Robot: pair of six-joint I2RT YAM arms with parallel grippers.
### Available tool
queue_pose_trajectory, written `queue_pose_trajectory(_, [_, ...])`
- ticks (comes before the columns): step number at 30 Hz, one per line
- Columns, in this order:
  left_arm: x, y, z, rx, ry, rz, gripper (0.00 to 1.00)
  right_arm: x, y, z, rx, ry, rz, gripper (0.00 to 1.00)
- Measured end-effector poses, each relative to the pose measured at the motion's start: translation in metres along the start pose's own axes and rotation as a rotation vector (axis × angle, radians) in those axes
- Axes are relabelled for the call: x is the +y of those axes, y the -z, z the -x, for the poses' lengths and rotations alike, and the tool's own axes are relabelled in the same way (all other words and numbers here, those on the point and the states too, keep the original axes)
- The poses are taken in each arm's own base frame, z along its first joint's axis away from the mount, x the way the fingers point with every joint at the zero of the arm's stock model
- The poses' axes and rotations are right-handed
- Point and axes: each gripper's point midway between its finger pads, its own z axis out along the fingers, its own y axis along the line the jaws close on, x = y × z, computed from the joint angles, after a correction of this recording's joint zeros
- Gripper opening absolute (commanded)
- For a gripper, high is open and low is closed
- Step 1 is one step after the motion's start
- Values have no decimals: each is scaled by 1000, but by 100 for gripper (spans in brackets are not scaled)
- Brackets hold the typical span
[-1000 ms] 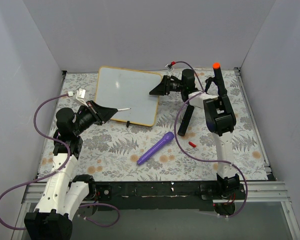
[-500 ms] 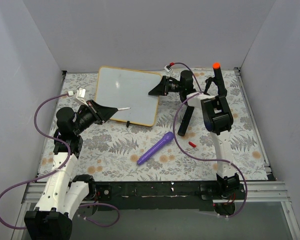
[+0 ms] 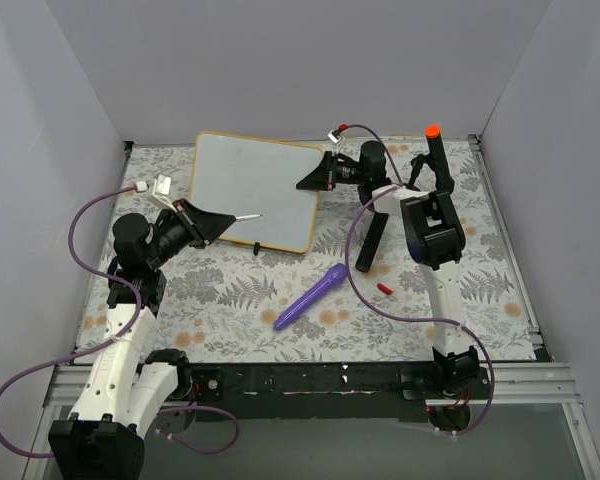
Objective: Write a sentence on the whiteboard
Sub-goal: Pick up the whiteboard from the whiteboard stand.
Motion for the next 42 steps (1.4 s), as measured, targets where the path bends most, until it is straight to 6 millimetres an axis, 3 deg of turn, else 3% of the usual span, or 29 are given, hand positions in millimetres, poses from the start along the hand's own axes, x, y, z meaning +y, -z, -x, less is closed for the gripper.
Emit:
queue_pose_trajectory(5, [-8, 1, 7, -13, -3, -12, 0, 3, 0, 2, 4, -12, -13, 1])
queue_pose_trajectory(9, [-19, 4, 15, -32, -15, -32, 0, 17, 0, 9, 19, 2, -42, 1])
queue_pose_trajectory(20, [-48, 13, 29, -72, -38, -87, 0, 96, 2, 46, 5, 181, -61, 1])
queue_pose_trajectory(28, [-67, 18, 38, -89, -48, -117, 0, 131, 15, 54, 19, 256, -75, 1])
queue_pose_trajectory(32, [-81, 23, 45, -106, -65, -134, 0, 156, 36, 52, 24, 302, -82, 1])
queue_pose_trajectory(42, [-105, 32, 46, -118, -66, -180, 0, 220, 132, 52, -11, 446, -122, 1])
